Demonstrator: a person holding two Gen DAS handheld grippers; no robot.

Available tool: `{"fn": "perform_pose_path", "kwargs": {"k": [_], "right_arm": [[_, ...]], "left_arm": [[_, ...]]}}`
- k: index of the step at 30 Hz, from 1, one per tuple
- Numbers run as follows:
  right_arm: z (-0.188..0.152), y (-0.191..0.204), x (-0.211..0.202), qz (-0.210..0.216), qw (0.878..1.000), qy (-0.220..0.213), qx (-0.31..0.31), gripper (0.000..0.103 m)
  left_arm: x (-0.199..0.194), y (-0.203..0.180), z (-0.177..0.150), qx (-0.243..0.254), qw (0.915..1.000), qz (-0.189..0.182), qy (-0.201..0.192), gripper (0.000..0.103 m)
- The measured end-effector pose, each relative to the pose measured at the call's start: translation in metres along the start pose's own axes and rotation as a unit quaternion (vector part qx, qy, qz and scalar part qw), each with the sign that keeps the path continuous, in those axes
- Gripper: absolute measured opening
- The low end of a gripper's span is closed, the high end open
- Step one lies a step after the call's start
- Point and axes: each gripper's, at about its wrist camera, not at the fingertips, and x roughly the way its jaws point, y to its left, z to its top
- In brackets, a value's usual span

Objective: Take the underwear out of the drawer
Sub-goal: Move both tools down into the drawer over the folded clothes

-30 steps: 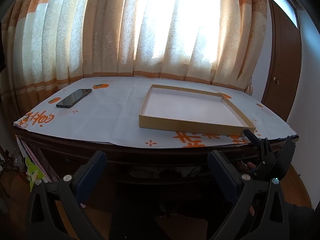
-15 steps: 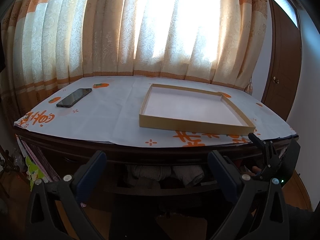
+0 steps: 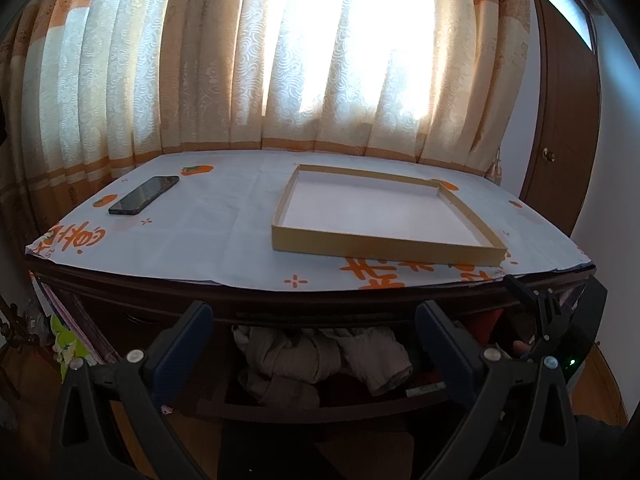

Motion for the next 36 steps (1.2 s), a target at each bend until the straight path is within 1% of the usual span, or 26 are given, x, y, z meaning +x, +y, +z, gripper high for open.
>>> {"fn": "perform_pose_path", "kwargs": {"k": [4, 6, 18, 36], "right_arm": [[-0.002, 0.0, -0.004, 0.0, 1.0, 0.017, 0.009, 0.102], [-0.002, 0.001, -0.005, -0.004, 0.999, 0.032, 0.009, 0.102], [-0.001, 0.002, -0.008, -0.007, 0.996, 0.083, 0.018, 0.102], [-0.003, 0.004, -0.013, 0.001, 0.993, 0.113, 0.026, 0.102]], "left_arm": [[0.004, -0.004, -0.002, 0.004, 0.9999, -0.001, 0.01, 0.103], [0.005, -0.004, -0.003, 0.007, 0.9999, -0.001, 0.014, 0.103], [0.007, -0.012, -0.004, 0.021, 0.9995, -0.006, 0.021, 0.103], [0.009, -0.02, -0.003, 0.035, 0.999, -0.01, 0.027, 0.103]]}}
